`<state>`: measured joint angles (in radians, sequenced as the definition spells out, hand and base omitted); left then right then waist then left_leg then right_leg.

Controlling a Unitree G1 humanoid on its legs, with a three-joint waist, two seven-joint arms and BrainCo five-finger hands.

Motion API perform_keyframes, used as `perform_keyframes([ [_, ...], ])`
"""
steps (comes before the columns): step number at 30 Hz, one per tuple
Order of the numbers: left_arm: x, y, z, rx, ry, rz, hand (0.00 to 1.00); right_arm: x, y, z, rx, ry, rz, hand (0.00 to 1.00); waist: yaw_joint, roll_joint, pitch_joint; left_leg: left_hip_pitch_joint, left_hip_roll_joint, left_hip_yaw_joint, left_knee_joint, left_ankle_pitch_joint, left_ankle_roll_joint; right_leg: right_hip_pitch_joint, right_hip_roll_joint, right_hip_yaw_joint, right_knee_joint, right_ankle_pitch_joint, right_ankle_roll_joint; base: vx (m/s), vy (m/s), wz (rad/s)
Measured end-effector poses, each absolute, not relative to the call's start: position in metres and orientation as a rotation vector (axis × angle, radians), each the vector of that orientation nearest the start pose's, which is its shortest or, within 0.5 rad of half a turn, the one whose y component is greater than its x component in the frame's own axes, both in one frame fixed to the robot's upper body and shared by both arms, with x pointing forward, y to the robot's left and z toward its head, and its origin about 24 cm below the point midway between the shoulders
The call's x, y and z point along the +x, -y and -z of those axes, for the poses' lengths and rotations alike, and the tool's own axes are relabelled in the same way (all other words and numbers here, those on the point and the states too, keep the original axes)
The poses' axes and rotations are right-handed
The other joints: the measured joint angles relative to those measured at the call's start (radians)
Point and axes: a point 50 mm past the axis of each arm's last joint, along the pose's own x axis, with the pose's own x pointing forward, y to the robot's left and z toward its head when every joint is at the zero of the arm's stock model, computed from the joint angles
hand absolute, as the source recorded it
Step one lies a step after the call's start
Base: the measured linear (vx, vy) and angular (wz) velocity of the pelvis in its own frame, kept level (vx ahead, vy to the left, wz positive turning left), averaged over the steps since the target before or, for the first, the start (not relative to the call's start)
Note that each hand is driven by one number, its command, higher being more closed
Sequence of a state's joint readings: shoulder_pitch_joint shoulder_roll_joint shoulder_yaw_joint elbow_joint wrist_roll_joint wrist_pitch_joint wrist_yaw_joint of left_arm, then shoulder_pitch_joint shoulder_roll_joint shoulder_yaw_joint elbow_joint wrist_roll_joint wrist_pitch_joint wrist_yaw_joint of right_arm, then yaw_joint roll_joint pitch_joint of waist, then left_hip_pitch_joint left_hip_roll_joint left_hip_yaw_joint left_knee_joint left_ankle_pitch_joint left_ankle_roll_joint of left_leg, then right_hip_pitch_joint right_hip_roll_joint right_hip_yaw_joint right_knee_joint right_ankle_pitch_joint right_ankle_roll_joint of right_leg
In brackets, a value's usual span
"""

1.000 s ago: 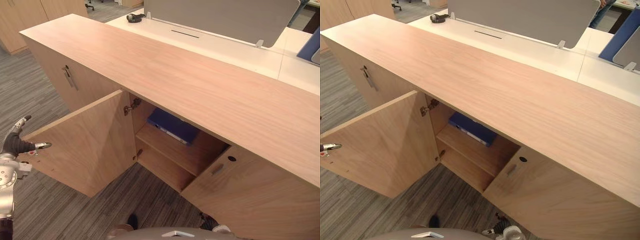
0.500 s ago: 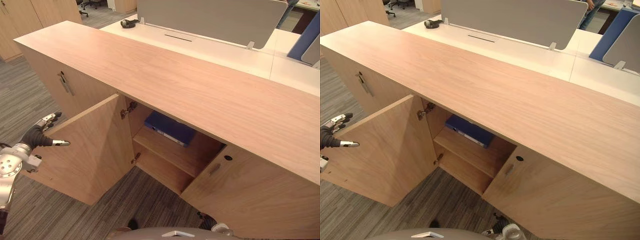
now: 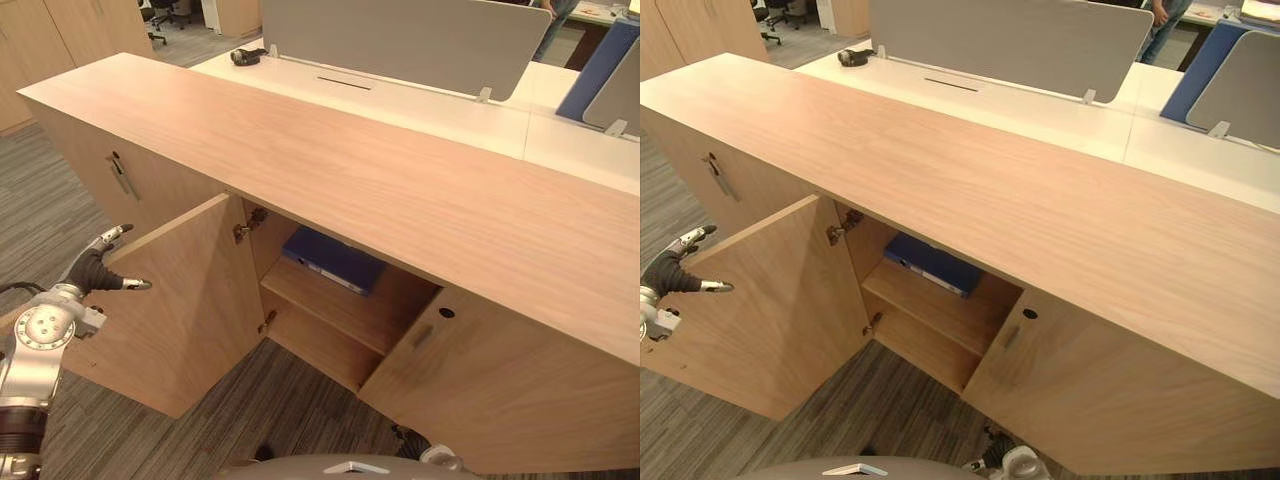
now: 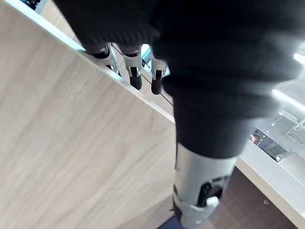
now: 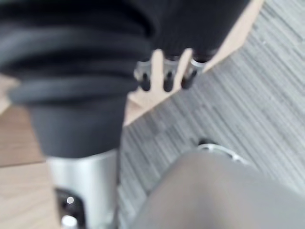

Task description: Walk over to the cabinet, pick up the folder, carry it to the office cabinet, place the folder inside the office cabinet, then close the office cabinet door

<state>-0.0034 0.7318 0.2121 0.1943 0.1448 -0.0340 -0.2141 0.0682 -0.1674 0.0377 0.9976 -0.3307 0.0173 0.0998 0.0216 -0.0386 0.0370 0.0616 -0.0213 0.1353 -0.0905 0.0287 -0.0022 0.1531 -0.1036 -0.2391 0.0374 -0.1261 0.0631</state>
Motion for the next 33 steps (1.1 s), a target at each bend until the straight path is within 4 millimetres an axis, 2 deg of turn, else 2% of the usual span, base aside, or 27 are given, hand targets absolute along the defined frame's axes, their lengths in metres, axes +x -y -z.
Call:
perform_keyframes([
  [2,0.243,-0.34,-0.09,0.85,-0.2,-0.092,0.0,0.107,0.208,0.155,-0.405,-1.115,-0.187,0.0,-0.003,-0.002,0.001,-0.003,-0.001,0.001,0.0,-0.001,0.001,-0.005,-0.002,0.002,0.0,-0.006,0.001,-0.05,0.0,-0.02],
  [4,0.237,-0.355,-0.087,0.859,-0.255,-0.152,0.0,0.107,0.21,0.154,-0.398,-1.114,-0.174,0.0,-0.01,-0.007,0.002,-0.008,-0.005,0.003,0.0,-0.004,0.004,-0.013,-0.011,0.005,0.001,-0.015,0.002,0.02,0.013,-0.03],
  [6,0.235,-0.359,-0.086,0.87,-0.274,-0.161,0.0,0.105,0.212,0.154,-0.389,-1.118,-0.159,0.0,-0.008,-0.007,0.003,-0.008,-0.01,0.003,0.0,-0.008,0.008,-0.012,-0.013,0.005,0.001,-0.009,0.015,0.06,0.007,-0.01],
  [14,0.231,-0.37,-0.084,0.898,-0.322,-0.177,0.0,0.105,0.211,0.155,-0.417,-1.127,-0.179,0.0,-0.011,-0.006,0.002,0.008,-0.018,0.004,0.0,-0.016,0.015,0.003,-0.016,0.009,0.005,-0.006,0.012,0.09,0.003,0.03],
  [18,0.231,-0.369,-0.08,0.871,-0.325,-0.173,0.0,0.106,0.208,0.155,-0.434,-1.122,-0.21,0.0,-0.015,0.004,-0.002,0.013,0.001,0.003,0.0,-0.015,0.013,0.001,0.004,0.009,0.022,0.007,-0.009,0.01,-0.03,0.04],
  [23,0.229,-0.366,-0.075,0.826,-0.321,-0.169,0.0,0.108,0.207,0.155,-0.439,-1.118,-0.215,0.0,-0.018,0.01,0.0,0.008,0.01,0.004,0.0,-0.01,0.002,-0.02,0.007,0.012,0.045,0.007,-0.009,-0.07,-0.026,-0.07],
  [26,0.221,-0.367,-0.071,0.825,-0.336,-0.166,0.0,0.112,0.208,0.153,-0.446,-1.108,-0.219,0.0,-0.02,0.02,0.004,-0.005,0.014,0.031,0.0,-0.013,-0.002,-0.053,0.007,0.041,0.066,0.007,-0.009,-0.15,0.005,-0.3],
  [30,0.215,-0.361,-0.072,0.826,-0.31,-0.154,0.0,0.126,0.213,0.147,-0.477,-1.057,-0.218,0.0,-0.016,0.051,0.033,-0.055,0.021,0.029,0.0,-0.017,0.003,-0.196,0.005,0.097,0.222,0.007,-0.009,-0.14,0.019,-0.28],
  [33,0.216,-0.359,-0.073,0.814,-0.286,-0.156,0.0,0.127,0.212,0.146,-0.483,-1.039,-0.226,0.0,-0.02,0.048,0.032,-0.08,0.021,0.023,0.0,-0.012,-0.004,-0.22,0.005,0.122,0.224,0.005,-0.006,-0.09,0.005,-0.02],
])
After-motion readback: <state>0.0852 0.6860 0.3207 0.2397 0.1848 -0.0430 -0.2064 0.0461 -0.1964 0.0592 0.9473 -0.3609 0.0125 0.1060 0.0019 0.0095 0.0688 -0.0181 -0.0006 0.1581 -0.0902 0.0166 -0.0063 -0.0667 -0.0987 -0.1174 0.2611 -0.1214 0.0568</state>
